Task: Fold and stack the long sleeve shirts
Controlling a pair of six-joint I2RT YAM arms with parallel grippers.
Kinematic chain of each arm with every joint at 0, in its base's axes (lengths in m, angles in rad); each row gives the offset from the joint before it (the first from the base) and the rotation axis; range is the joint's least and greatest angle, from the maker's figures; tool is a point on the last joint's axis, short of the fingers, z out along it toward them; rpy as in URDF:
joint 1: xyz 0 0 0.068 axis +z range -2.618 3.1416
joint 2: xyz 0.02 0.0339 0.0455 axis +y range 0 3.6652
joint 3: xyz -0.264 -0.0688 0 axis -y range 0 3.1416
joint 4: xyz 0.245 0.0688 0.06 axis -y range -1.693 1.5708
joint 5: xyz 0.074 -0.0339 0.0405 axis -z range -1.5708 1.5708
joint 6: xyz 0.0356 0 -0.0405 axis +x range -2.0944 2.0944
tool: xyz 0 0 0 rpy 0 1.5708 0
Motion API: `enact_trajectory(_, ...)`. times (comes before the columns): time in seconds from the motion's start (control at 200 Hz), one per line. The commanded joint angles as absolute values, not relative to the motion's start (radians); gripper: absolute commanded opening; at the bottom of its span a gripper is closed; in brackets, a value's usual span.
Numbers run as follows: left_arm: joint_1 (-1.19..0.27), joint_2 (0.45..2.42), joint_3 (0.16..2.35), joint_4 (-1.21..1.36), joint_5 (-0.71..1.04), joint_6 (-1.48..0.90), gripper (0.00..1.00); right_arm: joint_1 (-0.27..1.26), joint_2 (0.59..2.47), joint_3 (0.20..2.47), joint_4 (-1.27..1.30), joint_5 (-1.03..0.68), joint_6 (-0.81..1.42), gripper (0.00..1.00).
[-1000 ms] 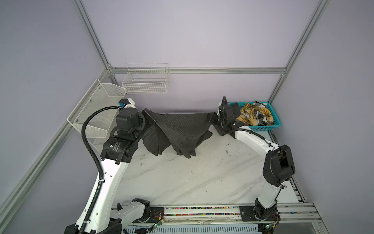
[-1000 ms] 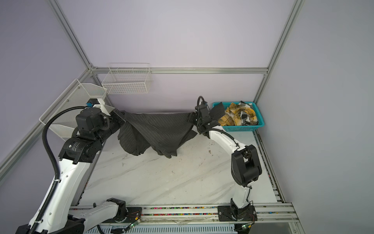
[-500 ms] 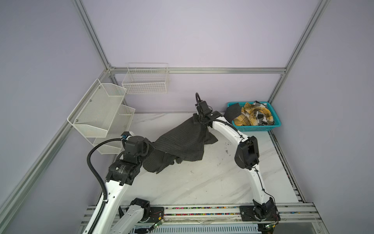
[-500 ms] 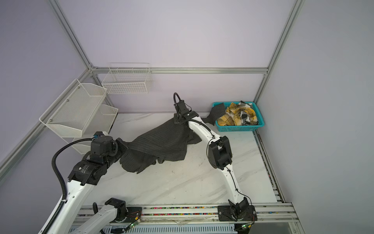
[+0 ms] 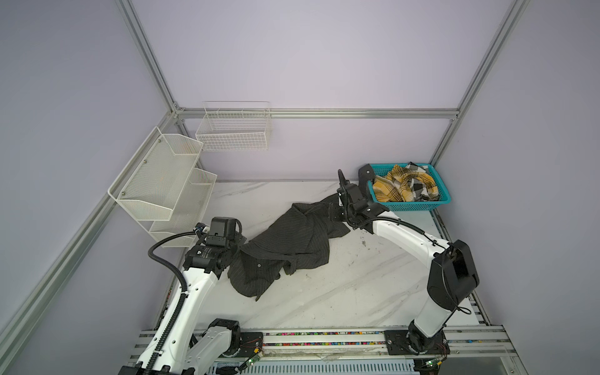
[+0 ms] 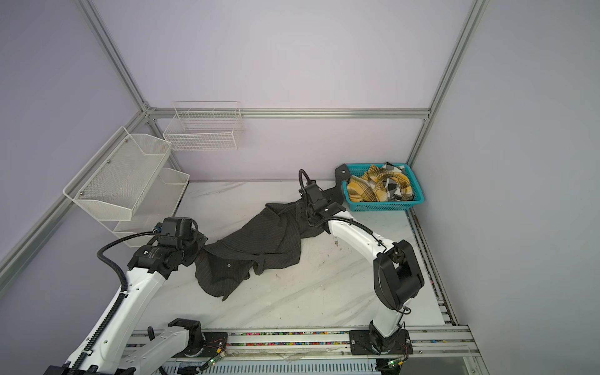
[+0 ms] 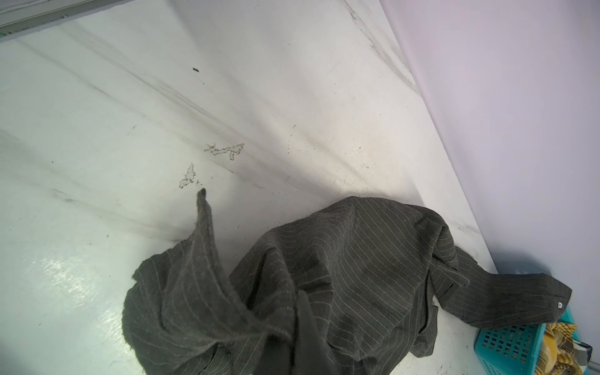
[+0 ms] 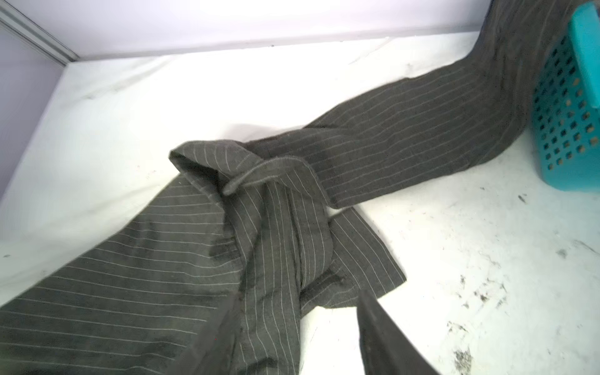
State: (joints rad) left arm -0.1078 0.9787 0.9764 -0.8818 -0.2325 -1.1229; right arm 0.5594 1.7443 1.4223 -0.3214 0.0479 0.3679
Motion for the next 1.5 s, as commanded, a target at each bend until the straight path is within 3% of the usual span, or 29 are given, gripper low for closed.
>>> enact_trajectory(0.0, -0.079, 0.986, 0.945, -0.886, -0.203, -1.08, 0.0, 0.49, 1.897, 1.44, -0.25, -0.2, 0.384, 0.5)
enact_trajectory(0.405, -0.049, 0.948, 0.904, -0.891, -0.169, -1.043, 0.0, 0.349, 2.176, 1.591, -0.249, -0.503, 0.303, 0.46)
enact_trajectory(0.75, -0.048, 0.931, 0.871, -0.871, -0.153, -1.046, 0.0, 0.359, 2.18, 1.508, -0.22, -0.537, 0.322, 0.45)
enact_trajectory(0.985, -0.048, 0.923, 0.837, -0.833, -0.125, -1.049, 0.0, 0.371, 2.066, 1.331, -0.192, -0.422, 0.357, 0.62)
enact_trajectory(1.125, -0.048, 0.932, 0.833, -0.814, -0.111, -1.051, 0.0, 0.385, 1.958, 1.207, -0.178, -0.326, 0.382, 0.67)
enact_trajectory(1.29, -0.048, 0.952, 0.825, -0.767, -0.089, -1.054, 0.0, 0.489, 1.86, 1.097, -0.232, -0.167, 0.395, 0.68)
enact_trajectory(1.495, -0.048, 1.029, 0.819, -0.688, -0.056, -1.072, 0.0, 0.627, 1.799, 1.006, -0.324, 0.007, 0.52, 0.59)
